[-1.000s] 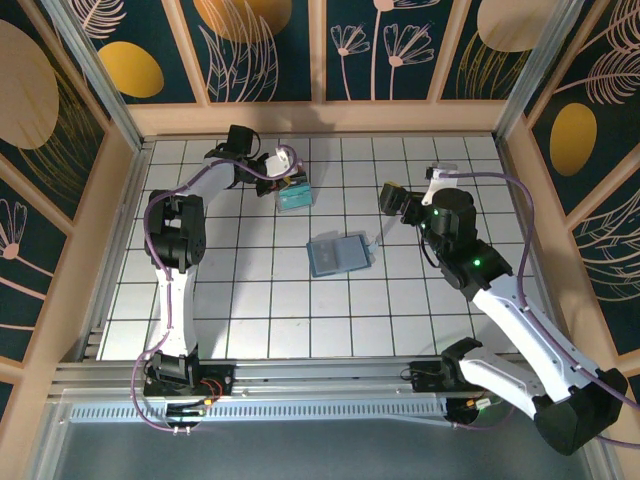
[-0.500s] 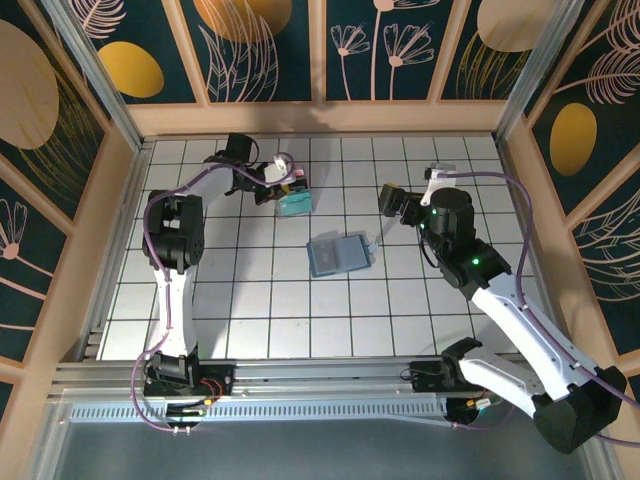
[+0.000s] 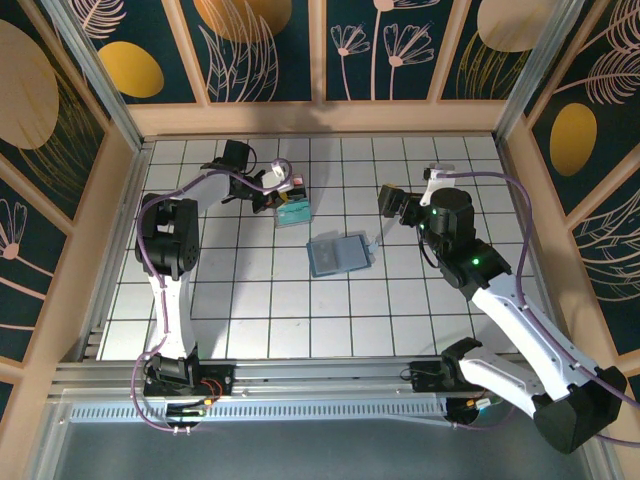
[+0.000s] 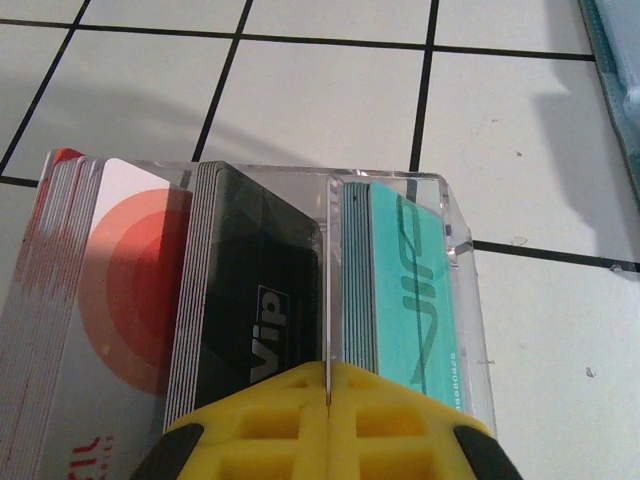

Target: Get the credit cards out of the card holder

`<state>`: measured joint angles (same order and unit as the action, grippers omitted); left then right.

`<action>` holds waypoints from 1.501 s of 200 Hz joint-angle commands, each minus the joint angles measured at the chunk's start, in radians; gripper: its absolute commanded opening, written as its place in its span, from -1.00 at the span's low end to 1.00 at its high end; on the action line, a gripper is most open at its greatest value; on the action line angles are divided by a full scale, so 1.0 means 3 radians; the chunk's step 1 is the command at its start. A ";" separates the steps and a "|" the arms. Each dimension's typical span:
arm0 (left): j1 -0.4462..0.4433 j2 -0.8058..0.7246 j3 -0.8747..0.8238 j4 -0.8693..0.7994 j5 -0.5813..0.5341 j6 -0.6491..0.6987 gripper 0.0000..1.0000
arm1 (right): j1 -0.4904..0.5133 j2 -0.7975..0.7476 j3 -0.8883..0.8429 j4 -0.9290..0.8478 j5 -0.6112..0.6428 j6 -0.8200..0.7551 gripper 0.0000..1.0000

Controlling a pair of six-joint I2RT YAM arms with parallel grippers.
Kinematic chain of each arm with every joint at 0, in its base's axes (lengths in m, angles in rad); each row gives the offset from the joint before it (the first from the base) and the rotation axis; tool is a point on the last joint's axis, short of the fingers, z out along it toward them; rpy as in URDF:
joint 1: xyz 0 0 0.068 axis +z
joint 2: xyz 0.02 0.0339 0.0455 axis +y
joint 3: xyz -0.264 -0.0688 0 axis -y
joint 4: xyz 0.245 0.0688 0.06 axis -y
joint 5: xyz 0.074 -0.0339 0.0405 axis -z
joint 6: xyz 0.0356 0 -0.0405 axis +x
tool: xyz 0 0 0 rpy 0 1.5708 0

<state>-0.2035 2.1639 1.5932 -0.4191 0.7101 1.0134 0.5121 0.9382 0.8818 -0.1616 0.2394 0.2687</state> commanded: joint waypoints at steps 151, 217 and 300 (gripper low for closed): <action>-0.0019 -0.0522 0.0131 0.0010 -0.0104 -0.0551 -0.43 | 0.0098 0.0060 -0.0014 -0.0067 0.0092 0.0090 0.99; -0.0417 -0.1597 -0.1108 0.1516 -0.0712 -0.1837 0.98 | 0.0617 0.0779 0.0054 -0.0404 0.0361 0.0308 0.54; -0.0586 -0.2847 -0.2623 0.2240 -0.1910 -0.3733 0.97 | 0.1078 0.1870 0.0205 -0.0311 -0.0001 0.0699 0.21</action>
<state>-0.3813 1.3762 0.8894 0.2146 0.2584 0.0910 0.7910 1.4197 0.8845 -0.2520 0.2459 0.4297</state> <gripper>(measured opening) 0.987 0.611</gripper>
